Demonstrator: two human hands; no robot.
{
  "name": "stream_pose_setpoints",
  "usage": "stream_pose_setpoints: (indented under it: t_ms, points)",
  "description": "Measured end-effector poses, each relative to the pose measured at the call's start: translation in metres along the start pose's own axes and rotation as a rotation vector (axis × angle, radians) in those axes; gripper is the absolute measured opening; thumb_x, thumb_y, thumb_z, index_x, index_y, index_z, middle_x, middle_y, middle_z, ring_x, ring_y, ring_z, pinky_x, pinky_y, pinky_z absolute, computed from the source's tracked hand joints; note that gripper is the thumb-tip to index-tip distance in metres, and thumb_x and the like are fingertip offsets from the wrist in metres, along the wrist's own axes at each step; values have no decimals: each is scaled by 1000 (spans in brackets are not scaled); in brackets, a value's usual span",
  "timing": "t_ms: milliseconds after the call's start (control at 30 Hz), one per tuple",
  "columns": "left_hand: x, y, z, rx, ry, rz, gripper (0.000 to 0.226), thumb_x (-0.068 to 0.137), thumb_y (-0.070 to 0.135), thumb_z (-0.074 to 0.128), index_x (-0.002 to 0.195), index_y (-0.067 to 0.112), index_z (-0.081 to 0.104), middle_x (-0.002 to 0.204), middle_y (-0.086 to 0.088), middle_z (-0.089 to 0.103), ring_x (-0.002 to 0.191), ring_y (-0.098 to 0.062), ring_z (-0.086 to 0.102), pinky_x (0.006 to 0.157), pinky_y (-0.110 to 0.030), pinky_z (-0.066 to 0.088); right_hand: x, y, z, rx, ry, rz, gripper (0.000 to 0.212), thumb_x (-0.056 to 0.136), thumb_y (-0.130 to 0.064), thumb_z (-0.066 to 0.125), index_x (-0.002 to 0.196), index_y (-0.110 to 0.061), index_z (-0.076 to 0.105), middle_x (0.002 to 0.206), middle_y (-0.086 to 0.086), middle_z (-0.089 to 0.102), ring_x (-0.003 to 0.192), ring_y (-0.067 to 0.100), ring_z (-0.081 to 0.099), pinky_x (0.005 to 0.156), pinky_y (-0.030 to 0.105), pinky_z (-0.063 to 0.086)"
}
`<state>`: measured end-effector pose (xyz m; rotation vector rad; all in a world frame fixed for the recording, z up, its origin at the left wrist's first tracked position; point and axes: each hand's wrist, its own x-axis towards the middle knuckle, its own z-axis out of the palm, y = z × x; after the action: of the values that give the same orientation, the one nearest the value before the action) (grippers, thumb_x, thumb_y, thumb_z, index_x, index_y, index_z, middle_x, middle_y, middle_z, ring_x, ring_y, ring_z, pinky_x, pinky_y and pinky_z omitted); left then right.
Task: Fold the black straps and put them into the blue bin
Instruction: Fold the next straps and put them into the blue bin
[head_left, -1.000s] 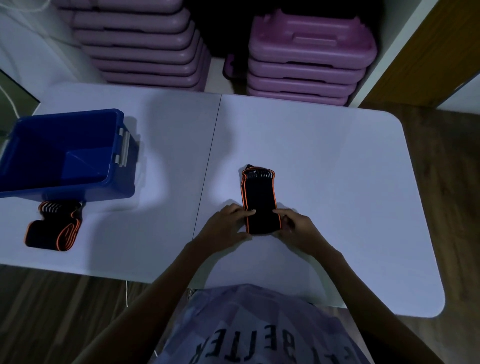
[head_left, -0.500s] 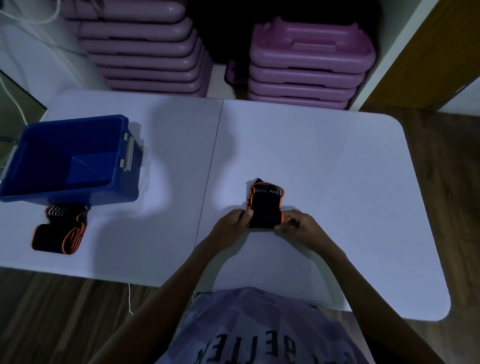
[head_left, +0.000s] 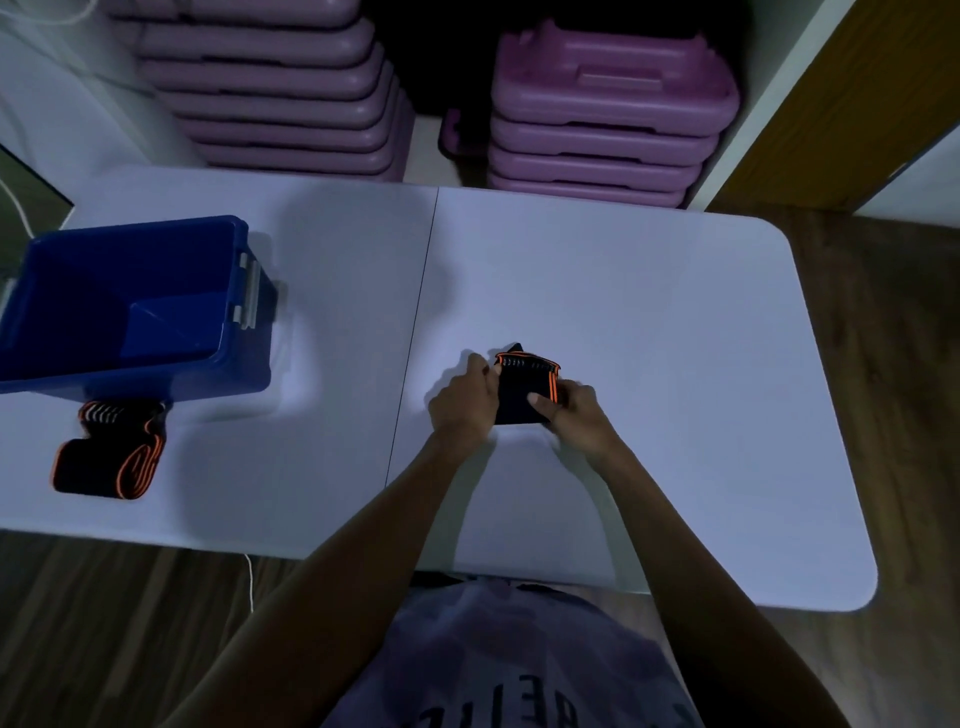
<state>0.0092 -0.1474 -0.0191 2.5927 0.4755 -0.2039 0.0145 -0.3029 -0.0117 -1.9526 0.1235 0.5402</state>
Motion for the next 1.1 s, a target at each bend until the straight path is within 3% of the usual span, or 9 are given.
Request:
stream_pose_setpoints:
  t_ms: [100,200,367,467,533,633,867,1000,1100]
  points:
    - [-2,-6,-4,-208,-101,-50,37,98,43,26,106,14,48,100,-12,65,93,-32,61,77,-38,45,-3,-4,11,-17,79,-22,37,74,-37,71,79,-3,58,73,11,58,69,22,56,64,39,46]
    - [-5,-27,-22,-413,-99,-50,34,98,42,30,96,16,53,88,-4,61,92,-29,62,75,-34,43,-10,-20,23,-27,105,-29,28,82,-24,71,98,-10,52,92,2,60,85,20,60,74,33,47]
    - [-1,-85,-116,-410,215,3,24,94,35,42,100,19,60,87,6,60,79,-18,59,72,-29,44,-5,-84,57,-36,199,-188,26,83,-15,70,102,-15,53,96,-3,60,82,4,57,75,28,45]
    - [3,-135,-187,-409,476,71,20,93,27,46,94,14,61,87,-6,65,77,-27,61,70,-37,50,0,-142,93,-13,201,-335,29,83,-14,69,108,-16,54,96,-10,58,82,-8,54,74,20,48]
    - [9,-177,-228,-369,623,63,20,92,24,49,99,11,62,96,-11,66,86,-32,62,77,-43,50,1,-182,124,-23,174,-448,31,83,-12,68,111,-14,55,99,-9,59,83,-12,54,72,6,41]
    - [14,-246,-274,-202,733,-80,26,91,25,49,113,15,60,114,-12,63,108,-34,55,92,-46,40,2,-234,182,-112,69,-593,34,82,-14,69,114,-15,57,104,-8,58,87,-1,54,79,7,40]
    - [23,-382,-303,-218,492,-433,41,93,26,48,130,9,53,134,-18,54,120,-35,52,100,-46,42,28,-297,324,-455,-266,-689,36,78,-19,72,113,-20,62,115,0,64,102,15,60,90,29,47]
    - [19,-400,-298,-333,411,-330,28,88,14,51,108,13,70,111,-11,71,101,-26,66,91,-34,50,41,-301,377,-629,-414,-582,26,77,-16,69,102,-24,66,102,3,69,91,21,64,79,40,55]
    - [13,-401,-294,-419,370,-309,28,83,1,53,99,10,73,89,-11,75,64,-10,67,79,-29,54,42,-296,398,-727,-455,-563,13,81,-17,62,93,-17,68,89,6,68,80,24,63,68,38,52]
